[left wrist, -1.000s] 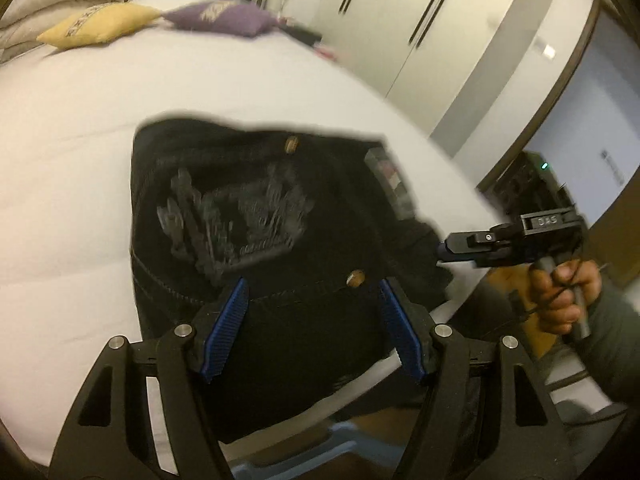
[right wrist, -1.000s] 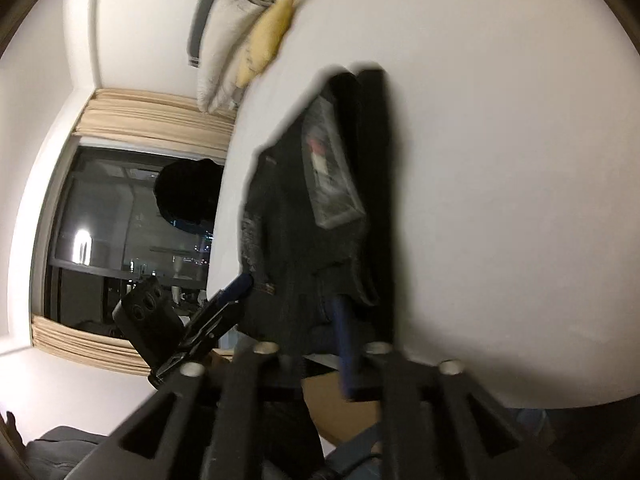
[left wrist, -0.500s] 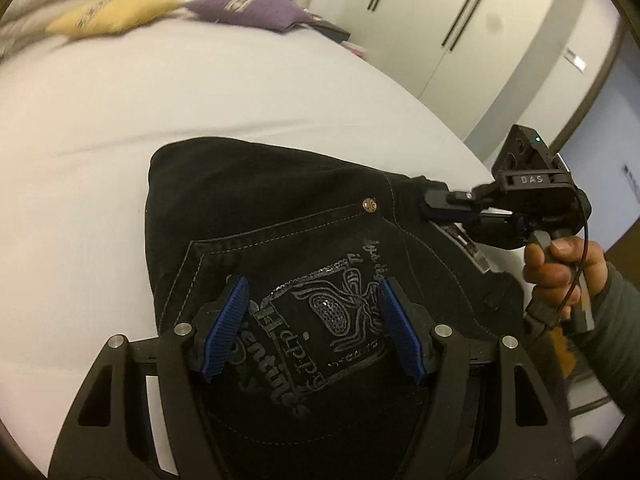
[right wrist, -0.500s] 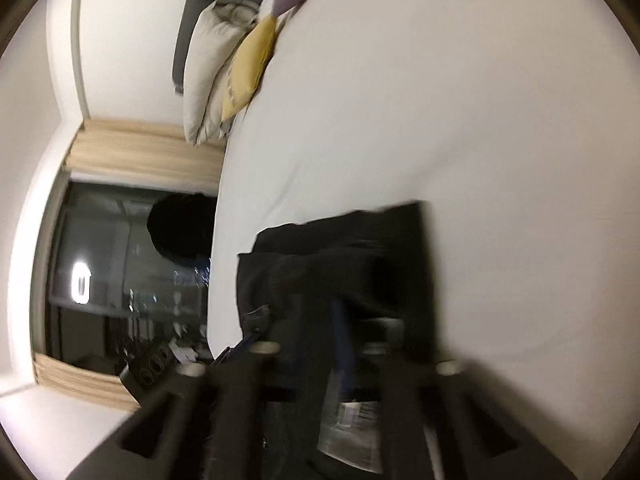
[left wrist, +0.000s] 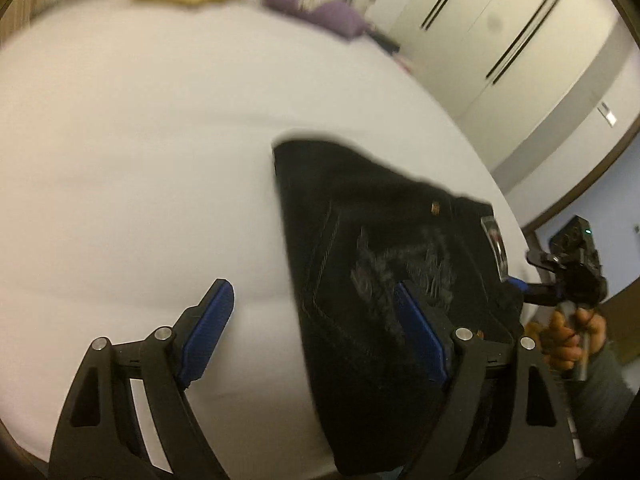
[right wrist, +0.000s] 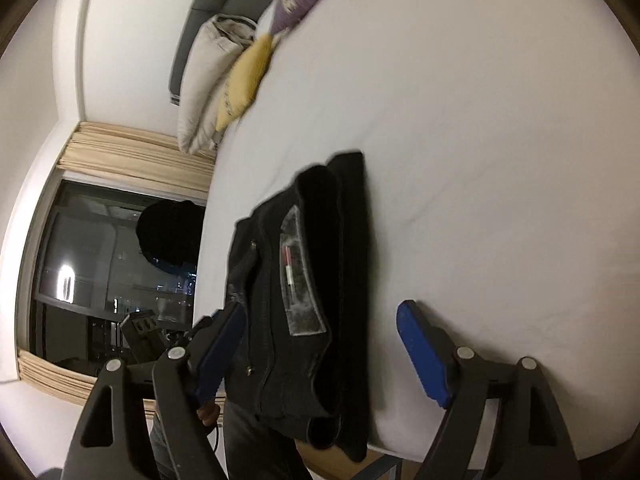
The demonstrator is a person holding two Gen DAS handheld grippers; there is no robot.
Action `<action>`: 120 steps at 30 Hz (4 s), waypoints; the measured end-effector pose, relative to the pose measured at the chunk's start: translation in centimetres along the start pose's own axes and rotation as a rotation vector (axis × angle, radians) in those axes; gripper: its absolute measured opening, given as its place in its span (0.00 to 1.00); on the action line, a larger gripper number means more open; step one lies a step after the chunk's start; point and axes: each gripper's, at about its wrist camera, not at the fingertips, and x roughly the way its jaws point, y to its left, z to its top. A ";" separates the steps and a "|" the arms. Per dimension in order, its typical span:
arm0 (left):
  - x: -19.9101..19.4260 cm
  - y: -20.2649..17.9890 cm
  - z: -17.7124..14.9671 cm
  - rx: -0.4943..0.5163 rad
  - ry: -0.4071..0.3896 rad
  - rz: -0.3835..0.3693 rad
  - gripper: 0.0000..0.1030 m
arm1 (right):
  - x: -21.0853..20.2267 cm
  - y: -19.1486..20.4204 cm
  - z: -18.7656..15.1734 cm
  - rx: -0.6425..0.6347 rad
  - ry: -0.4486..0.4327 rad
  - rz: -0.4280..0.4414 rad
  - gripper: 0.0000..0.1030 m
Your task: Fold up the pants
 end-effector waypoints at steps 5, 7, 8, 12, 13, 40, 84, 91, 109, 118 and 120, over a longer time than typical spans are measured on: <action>2.8 -0.2 -0.1 0.000 0.072 -0.022 0.80 | 1.7 1.0 0.4 -0.032 0.068 -0.020 0.78; 3.1 -0.5 0.4 0.004 0.085 -0.014 0.80 | 2.7 1.4 0.7 -0.057 0.110 -0.067 0.76; 3.2 -0.6 0.6 0.010 0.089 -0.013 0.80 | 3.0 1.5 0.9 -0.057 0.119 -0.081 0.73; 3.8 -1.8 1.3 0.050 0.121 -0.001 0.56 | 4.0 2.0 1.4 -0.074 0.152 -0.165 0.50; 3.8 -2.2 1.5 0.065 0.125 0.020 0.54 | 4.1 2.2 1.4 -0.095 0.157 -0.194 0.44; -1.2 -5.8 13.9 0.224 -0.098 0.186 0.16 | 4.1 15.5 8.3 -0.635 -0.098 -0.472 0.18; -13.4 -11.7 5.2 0.270 -0.664 0.589 1.00 | -9.4 19.7 -0.8 -0.746 -0.713 -0.426 1.00; -24.6 -18.5 -1.0 0.355 -0.976 0.558 1.00 | -14.4 25.4 -6.5 -0.832 -0.895 -0.404 1.00; -24.2 -16.9 -1.0 0.147 -0.522 0.321 1.00 | -14.6 26.4 -13.3 -0.854 -0.801 -0.504 1.00; -21.5 -15.1 0.0 0.087 -0.530 0.484 1.00 | -12.4 26.3 -14.0 -0.845 -0.724 -0.503 1.00; -20.5 -14.7 0.3 0.073 -0.500 0.488 1.00 | -11.9 26.2 -14.0 -0.842 -0.710 -0.519 1.00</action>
